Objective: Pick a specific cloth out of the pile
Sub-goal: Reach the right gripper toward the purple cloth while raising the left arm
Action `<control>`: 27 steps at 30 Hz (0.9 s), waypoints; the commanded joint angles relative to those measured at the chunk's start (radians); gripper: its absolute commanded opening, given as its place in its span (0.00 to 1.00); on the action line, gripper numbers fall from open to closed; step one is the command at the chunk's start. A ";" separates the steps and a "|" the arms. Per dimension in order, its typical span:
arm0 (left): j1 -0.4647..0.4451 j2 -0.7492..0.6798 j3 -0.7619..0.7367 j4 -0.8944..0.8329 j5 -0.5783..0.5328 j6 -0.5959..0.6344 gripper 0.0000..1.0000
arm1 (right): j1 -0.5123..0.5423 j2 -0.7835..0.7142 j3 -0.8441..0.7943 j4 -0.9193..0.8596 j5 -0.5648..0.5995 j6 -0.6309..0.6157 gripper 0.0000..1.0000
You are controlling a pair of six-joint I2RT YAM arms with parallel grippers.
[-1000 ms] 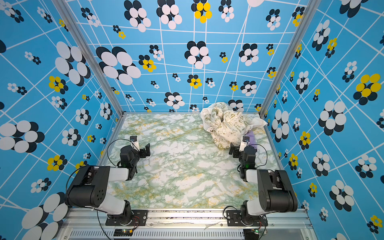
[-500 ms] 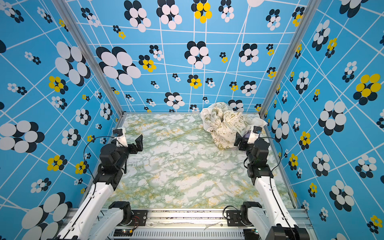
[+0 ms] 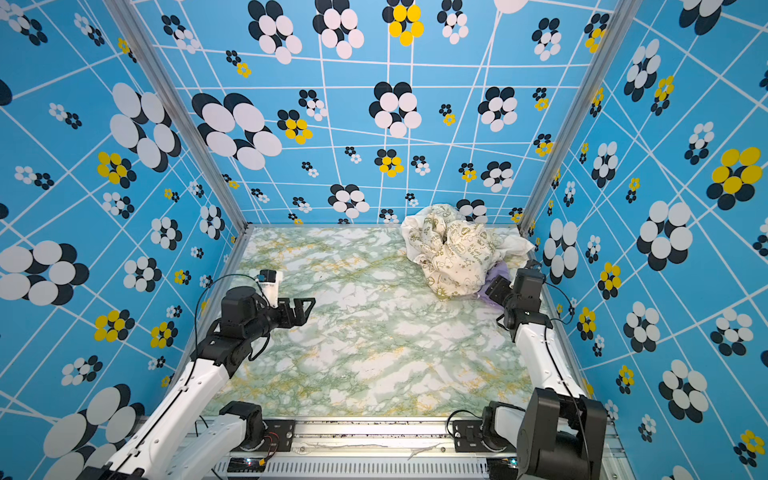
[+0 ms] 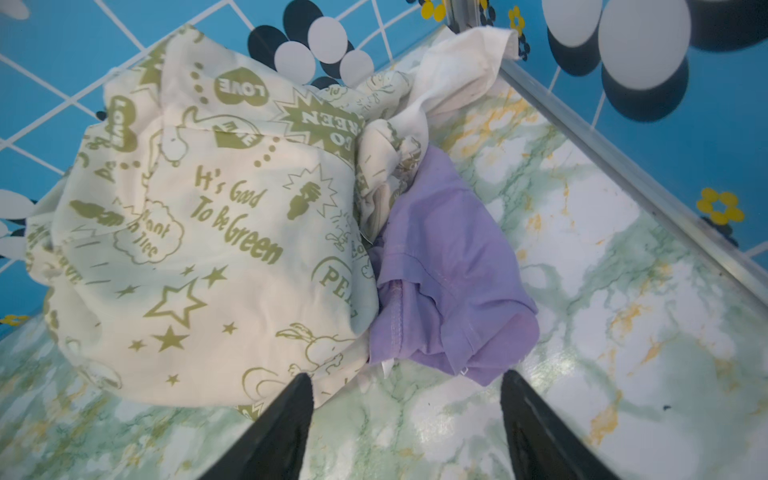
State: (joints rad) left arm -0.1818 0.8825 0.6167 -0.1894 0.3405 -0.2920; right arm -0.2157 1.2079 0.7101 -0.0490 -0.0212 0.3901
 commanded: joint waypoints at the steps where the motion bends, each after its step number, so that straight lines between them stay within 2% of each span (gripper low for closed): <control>1: -0.081 0.041 0.081 -0.039 0.068 0.040 0.98 | -0.015 0.056 0.040 -0.037 0.024 0.075 0.68; 4: -0.123 0.060 0.104 -0.047 0.076 0.078 1.00 | -0.023 0.131 0.073 -0.038 0.020 0.096 0.61; 10: -0.128 0.055 0.101 -0.015 0.117 0.026 1.00 | -0.033 0.238 0.089 0.001 0.017 0.155 0.53; 20: -0.131 -0.103 -0.026 0.074 0.046 -0.067 0.99 | -0.040 0.390 0.128 0.060 -0.018 0.224 0.36; 25: -0.133 -0.142 -0.064 0.095 0.046 -0.094 0.99 | -0.042 0.429 0.131 0.092 -0.037 0.240 0.13; 27: -0.133 -0.154 -0.073 0.104 0.045 -0.099 0.99 | -0.042 0.417 0.118 0.111 -0.043 0.251 0.07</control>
State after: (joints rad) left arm -0.3080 0.7483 0.5613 -0.1242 0.3962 -0.3672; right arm -0.2523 1.6276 0.8181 0.0170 -0.0422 0.6212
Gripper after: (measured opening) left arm 0.992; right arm 0.084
